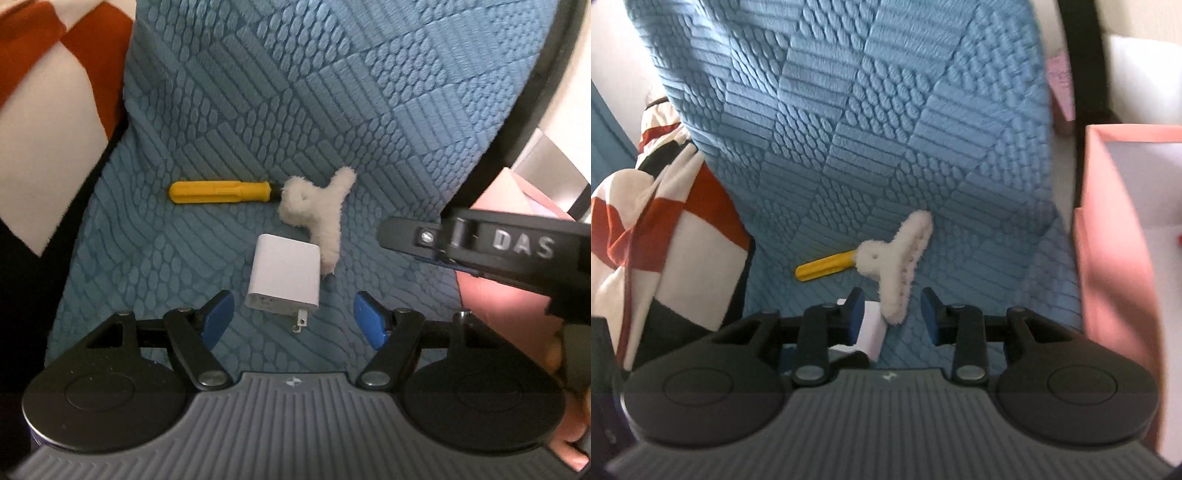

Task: Organize rigid objects
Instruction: 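Grasp the white fluffy clip with the right gripper while the left tool approaches the white charger, then lift the fluffy clip with the right gripper while the left gripper closes on the charger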

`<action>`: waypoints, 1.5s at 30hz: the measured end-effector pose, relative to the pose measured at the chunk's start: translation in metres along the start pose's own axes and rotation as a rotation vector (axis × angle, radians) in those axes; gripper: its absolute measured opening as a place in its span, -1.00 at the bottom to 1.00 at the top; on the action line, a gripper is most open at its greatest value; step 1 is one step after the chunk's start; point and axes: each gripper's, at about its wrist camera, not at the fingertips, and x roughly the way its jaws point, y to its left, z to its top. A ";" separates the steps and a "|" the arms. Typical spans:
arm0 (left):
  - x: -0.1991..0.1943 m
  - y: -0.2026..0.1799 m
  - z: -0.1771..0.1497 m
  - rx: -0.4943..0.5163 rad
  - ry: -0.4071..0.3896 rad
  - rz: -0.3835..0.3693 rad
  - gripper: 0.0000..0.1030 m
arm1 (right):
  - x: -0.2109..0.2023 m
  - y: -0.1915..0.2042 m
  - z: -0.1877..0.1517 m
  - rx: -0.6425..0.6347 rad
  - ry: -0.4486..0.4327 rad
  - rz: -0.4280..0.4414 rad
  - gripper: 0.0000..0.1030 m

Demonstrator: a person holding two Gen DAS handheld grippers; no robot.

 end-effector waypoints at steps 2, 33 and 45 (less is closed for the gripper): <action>0.005 0.002 0.002 -0.005 0.006 0.004 0.47 | 0.011 0.002 0.004 -0.008 0.021 0.001 -0.27; 0.033 0.010 -0.010 -0.077 -0.005 -0.007 0.13 | 0.082 -0.008 0.022 0.060 0.125 -0.015 -0.69; -0.013 0.027 -0.039 -0.160 -0.011 -0.009 0.12 | 0.025 -0.015 -0.002 0.001 0.110 -0.090 -0.70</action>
